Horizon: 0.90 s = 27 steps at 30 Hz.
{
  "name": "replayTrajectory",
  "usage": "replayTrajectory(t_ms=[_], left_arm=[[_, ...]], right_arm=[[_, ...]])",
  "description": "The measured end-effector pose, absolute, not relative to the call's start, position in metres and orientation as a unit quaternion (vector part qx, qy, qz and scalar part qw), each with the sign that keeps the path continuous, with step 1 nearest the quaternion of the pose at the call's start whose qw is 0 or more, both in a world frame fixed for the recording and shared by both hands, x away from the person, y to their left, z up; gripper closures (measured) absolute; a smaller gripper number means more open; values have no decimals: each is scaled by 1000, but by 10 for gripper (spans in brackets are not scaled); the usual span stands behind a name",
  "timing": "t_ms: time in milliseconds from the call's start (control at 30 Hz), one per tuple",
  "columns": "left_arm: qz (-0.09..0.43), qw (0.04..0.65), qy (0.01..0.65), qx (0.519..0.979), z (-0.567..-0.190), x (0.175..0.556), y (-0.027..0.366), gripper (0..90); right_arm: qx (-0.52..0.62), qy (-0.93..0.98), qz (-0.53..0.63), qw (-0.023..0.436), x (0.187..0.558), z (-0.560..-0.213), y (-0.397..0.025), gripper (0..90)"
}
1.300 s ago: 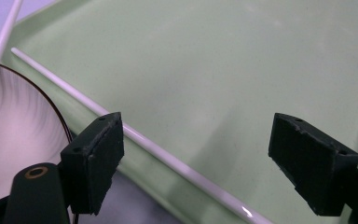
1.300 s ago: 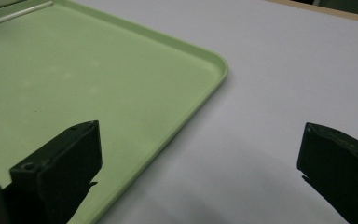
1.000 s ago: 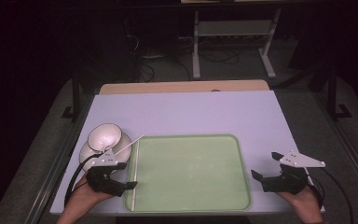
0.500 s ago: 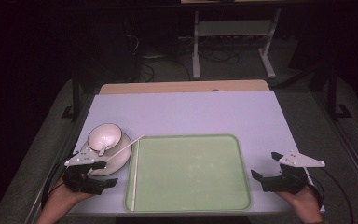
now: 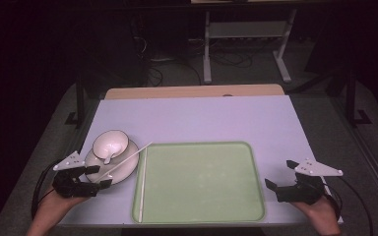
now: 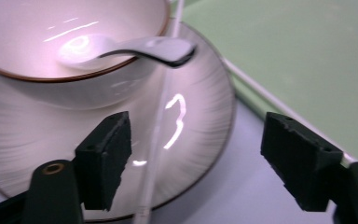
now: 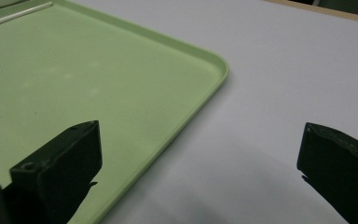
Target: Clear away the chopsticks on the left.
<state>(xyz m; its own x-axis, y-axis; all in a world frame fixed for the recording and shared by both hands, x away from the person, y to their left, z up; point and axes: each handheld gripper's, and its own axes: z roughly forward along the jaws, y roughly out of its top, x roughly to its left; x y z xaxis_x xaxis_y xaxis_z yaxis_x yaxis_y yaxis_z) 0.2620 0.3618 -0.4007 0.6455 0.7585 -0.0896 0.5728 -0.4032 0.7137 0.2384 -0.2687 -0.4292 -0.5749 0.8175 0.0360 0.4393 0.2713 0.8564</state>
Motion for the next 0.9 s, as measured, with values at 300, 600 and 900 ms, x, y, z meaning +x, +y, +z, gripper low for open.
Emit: replayTrajectory(t_ms=[300, 600, 900], left_arm=[[127, 354, 403, 834, -410, 277, 363, 447], [117, 342, 403, 841, -420, 285, 363, 601], [117, 332, 396, 848, -425, 288, 360, 712]], right_arm=[[408, 769, 444, 214, 238, -429, -269, 0], [408, 769, 443, 214, 238, -430, -269, 0], [409, 769, 441, 215, 238, -429, -270, 0]])
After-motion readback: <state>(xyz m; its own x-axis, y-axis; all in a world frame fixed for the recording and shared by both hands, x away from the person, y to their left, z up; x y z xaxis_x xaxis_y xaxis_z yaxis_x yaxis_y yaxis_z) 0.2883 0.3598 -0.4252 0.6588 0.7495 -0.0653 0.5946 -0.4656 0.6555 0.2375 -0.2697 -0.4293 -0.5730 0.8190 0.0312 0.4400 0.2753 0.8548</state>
